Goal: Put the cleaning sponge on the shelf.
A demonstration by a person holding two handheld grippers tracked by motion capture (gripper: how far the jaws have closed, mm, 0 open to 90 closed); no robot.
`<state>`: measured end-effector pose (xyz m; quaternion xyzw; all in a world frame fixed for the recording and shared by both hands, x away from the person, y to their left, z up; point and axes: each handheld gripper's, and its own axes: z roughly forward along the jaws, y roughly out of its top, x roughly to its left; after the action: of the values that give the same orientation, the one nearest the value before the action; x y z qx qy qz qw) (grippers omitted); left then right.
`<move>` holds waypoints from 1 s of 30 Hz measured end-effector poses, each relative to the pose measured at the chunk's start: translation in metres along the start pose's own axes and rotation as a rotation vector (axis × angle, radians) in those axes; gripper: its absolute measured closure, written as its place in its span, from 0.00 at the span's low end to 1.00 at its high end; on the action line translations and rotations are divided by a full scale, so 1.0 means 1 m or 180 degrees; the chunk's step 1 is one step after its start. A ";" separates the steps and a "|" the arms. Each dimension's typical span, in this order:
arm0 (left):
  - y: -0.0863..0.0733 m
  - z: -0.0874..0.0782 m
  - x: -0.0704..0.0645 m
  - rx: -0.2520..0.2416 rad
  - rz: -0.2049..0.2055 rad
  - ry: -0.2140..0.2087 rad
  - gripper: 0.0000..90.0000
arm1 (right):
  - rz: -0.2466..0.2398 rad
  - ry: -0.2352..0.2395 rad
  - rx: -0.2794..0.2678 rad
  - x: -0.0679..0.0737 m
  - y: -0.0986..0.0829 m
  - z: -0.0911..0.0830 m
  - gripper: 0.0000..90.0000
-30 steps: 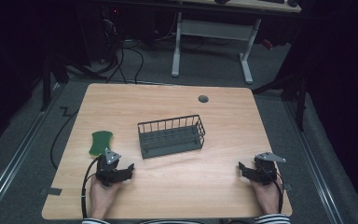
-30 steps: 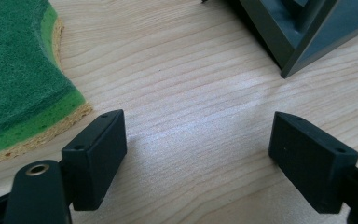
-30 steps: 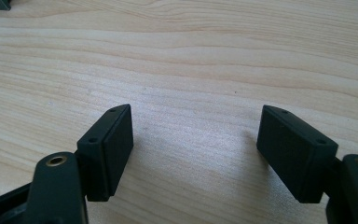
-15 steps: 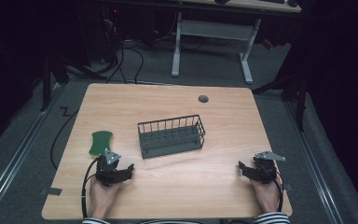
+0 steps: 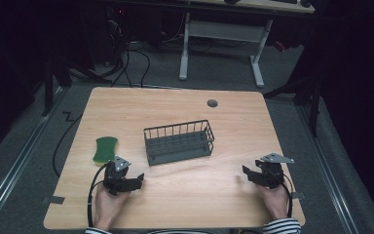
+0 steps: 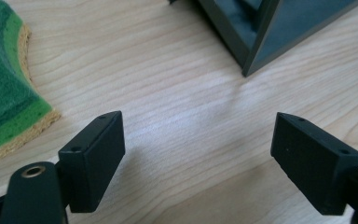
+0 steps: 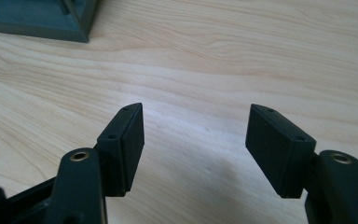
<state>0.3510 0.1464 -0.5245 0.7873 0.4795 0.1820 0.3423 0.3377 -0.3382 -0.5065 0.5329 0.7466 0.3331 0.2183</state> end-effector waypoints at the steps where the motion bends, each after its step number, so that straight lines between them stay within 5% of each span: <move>1: 0.002 0.000 -0.001 -0.0002 -0.0008 -0.0012 0.21 | -0.0020 0.0013 0.0010 0.003 0.003 0.002 0.41; 10: 0.018 0.000 -0.009 -0.0071 0.0018 -0.0085 0.22 | -0.0315 0.0272 0.0009 0.030 0.034 0.017 0.48; 16: 0.029 0.002 -0.015 -0.0165 0.0016 -0.0135 0.30 | -0.0264 0.0424 -0.0033 0.043 0.047 0.030 0.54; 30: 0.039 0.013 -0.019 -0.0076 0.0051 -0.0131 0.51 | -0.0350 0.0580 -0.0037 0.062 0.070 0.058 0.68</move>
<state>0.3743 0.1127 -0.5051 0.7905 0.4638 0.1744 0.3600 0.4018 -0.2501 -0.4932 0.4574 0.7895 0.3720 0.1706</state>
